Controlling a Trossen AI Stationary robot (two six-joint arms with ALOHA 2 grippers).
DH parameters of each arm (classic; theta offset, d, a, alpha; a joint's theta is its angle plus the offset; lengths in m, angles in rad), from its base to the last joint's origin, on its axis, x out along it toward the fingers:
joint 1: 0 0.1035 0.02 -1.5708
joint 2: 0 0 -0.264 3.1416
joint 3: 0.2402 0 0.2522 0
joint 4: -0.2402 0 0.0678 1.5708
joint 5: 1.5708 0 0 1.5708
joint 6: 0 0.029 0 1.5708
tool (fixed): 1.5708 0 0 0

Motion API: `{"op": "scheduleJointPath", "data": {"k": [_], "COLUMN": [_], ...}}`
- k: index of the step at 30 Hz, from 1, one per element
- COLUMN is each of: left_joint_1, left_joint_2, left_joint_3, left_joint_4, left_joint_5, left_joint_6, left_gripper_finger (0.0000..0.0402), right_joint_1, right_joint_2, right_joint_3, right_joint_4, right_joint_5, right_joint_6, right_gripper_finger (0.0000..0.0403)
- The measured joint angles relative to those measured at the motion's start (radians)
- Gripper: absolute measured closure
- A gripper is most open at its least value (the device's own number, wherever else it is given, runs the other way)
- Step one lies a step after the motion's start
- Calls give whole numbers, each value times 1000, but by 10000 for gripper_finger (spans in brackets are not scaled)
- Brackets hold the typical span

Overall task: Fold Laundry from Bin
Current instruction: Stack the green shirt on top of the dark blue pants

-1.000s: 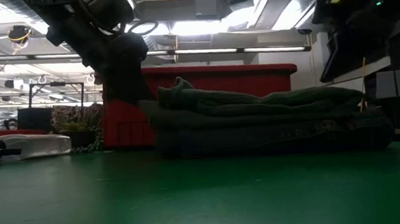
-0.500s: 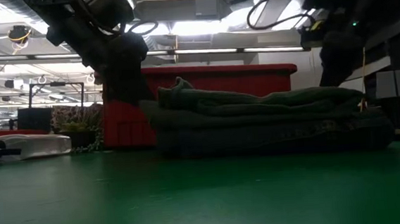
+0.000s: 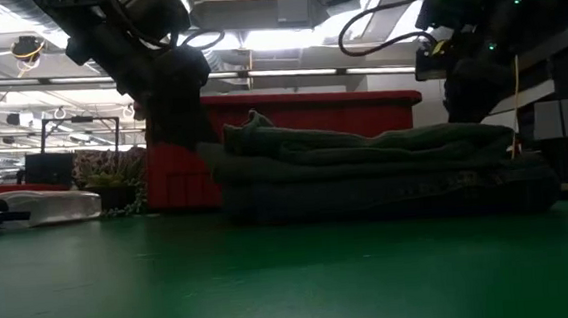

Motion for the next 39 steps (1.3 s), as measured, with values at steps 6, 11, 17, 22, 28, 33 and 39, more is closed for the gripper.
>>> {"op": "scheduleJointPath", "data": {"k": [6,11,17,22,28,33,39], "left_joint_1": [-1,0,0,0,-14,-30,-31], "left_joint_2": [0,0,0,0,0,0,0], "left_joint_3": [0,0,0,0,0,0,0], "left_joint_4": [58,96,99,100,105,105,105], "left_joint_5": [0,-6,-7,-7,-10,-10,-8], "left_joint_6": [-26,-26,-26,-27,-29,-29,-26], "left_gripper_finger": [244,244,244,244,244,244,244], "right_joint_1": [0,0,0,0,0,0,0], "right_joint_2": [-22,-80,-176,-239,-244,-211,-172], "right_joint_3": [0,0,42,82,80,80,80], "right_joint_4": [0,-33,-176,-248,-280,-240,-228], "right_joint_5": [4,-12,0,62,93,94,88], "right_joint_6": [-76,-74,-74,-76,-76,-76,-76], "right_gripper_finger": [392,369,394,389,392,382,353]}}
